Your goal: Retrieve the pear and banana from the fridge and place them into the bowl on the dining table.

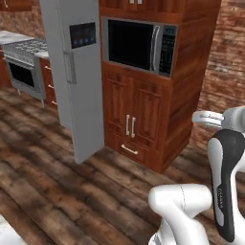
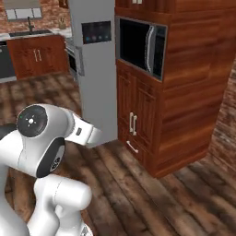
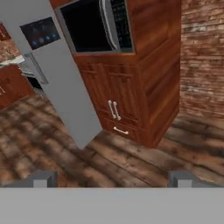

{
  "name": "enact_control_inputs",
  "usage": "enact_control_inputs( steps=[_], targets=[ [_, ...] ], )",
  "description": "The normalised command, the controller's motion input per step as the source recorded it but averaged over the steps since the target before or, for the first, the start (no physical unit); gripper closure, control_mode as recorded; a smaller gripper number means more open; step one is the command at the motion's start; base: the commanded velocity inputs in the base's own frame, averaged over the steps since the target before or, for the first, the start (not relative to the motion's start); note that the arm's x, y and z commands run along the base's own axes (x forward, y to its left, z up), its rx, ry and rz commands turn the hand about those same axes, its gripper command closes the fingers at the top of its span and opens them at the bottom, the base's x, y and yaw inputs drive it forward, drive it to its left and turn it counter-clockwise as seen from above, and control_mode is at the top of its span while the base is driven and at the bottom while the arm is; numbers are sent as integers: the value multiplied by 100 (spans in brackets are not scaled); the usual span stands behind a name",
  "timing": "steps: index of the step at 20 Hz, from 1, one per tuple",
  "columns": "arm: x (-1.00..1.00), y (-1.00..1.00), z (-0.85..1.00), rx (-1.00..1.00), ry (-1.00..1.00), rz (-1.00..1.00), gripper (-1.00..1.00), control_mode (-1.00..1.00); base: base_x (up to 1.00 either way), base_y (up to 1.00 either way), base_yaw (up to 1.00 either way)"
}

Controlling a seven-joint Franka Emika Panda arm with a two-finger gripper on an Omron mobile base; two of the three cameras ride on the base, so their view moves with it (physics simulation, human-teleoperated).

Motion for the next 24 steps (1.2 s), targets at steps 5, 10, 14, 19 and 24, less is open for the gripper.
enact_control_inputs(
  steps=[5, 10, 14, 19, 24],
  targets=[
    [0, 0, 0, 0, 0, 0, -100, 100, 100, 5, 57],
    [0, 0, 0, 0, 0, 0, -100, 100, 100, 3, 59],
    [0, 0, 0, 0, 0, 0, -100, 100, 100, 9, 53],
    [0, 0, 0, 0, 0, 0, -100, 100, 100, 24, 44],
    [0, 0, 0, 0, 0, 0, -100, 100, 100, 34, 21]
  ],
)
